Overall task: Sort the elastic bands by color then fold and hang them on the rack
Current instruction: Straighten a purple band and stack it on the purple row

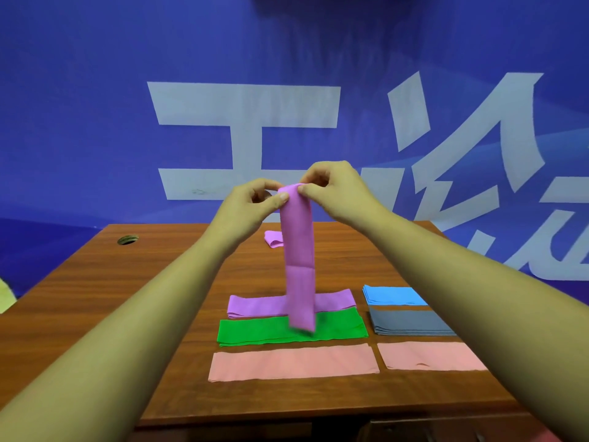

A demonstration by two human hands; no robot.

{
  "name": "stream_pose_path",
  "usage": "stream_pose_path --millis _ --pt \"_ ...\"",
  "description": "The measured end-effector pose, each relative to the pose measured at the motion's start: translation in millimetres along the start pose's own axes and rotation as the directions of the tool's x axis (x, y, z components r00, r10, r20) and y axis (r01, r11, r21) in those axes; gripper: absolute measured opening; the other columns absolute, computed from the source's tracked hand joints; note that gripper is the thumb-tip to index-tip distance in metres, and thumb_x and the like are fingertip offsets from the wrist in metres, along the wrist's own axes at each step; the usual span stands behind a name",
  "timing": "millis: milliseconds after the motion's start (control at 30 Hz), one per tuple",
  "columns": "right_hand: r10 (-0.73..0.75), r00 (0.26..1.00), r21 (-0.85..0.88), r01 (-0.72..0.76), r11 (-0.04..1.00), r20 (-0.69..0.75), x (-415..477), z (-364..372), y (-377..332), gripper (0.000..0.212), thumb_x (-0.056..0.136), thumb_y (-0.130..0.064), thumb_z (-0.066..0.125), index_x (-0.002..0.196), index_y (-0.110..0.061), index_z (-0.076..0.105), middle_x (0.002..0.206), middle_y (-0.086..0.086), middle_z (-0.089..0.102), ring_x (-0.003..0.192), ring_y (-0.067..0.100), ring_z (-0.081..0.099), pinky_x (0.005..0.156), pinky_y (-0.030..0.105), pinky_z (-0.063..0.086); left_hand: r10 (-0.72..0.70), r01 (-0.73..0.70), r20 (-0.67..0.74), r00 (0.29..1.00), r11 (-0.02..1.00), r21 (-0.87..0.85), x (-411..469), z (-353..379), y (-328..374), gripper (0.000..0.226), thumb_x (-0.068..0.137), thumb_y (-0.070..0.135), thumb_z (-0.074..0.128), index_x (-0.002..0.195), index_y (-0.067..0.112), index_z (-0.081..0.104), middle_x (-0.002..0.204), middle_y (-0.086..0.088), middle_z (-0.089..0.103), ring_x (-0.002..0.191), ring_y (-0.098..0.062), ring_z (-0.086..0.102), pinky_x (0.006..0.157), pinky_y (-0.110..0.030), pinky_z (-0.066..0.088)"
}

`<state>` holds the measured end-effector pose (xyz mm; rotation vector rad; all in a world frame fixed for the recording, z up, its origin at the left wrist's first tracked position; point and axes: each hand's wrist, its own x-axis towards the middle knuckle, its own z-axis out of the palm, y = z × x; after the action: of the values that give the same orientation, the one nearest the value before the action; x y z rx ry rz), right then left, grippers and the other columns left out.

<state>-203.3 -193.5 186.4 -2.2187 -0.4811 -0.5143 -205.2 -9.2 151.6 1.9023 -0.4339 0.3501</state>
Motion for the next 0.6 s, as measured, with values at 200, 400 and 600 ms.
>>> stream_pose_path --millis 200,400,600 --pt "0.076 0.996 0.185 -0.084 0.979 0.051 1.0 -6.1 -5.0 0.007 0.087 -0.009 0.063 0.085 -0.012 0.07 0.073 0.0 0.067 0.067 0.009 0.061 0.064 0.031 0.056 -0.048 0.054 0.031 0.998 0.975 -0.215 -3.7 6.8 -5.5 0.006 0.091 0.026 0.065 0.09 0.02 0.066 0.09 -0.004 0.063 0.086 -0.012 0.059 0.094 -0.037 0.05" --pt "0.082 0.985 0.085 -0.096 0.992 0.153 1.9 -8.1 -2.2 0.02 0.084 -0.03 0.074 0.089 -0.011 0.073 0.083 0.008 0.073 0.072 0.014 0.063 0.069 0.04 0.057 -0.035 0.047 0.047 0.998 0.956 -0.288 -3.6 20.7 -0.3 0.007 0.096 0.011 0.058 0.089 0.01 0.058 0.072 -0.005 0.056 0.06 -0.006 0.06 0.064 -0.02 0.051" --pt "0.17 0.985 0.258 -0.165 0.952 0.002 7.7 -7.4 -4.9 0.015 0.09 -0.017 0.068 0.085 -0.004 0.071 0.079 0.007 0.067 0.071 0.017 0.063 0.058 0.032 0.059 -0.179 0.255 0.315 0.932 0.942 -0.22 -21.7 27.7 -27.9 0.016 0.087 0.02 0.072 0.098 0.01 0.068 0.084 -0.005 0.072 0.075 -0.019 0.067 0.074 -0.033 0.055"
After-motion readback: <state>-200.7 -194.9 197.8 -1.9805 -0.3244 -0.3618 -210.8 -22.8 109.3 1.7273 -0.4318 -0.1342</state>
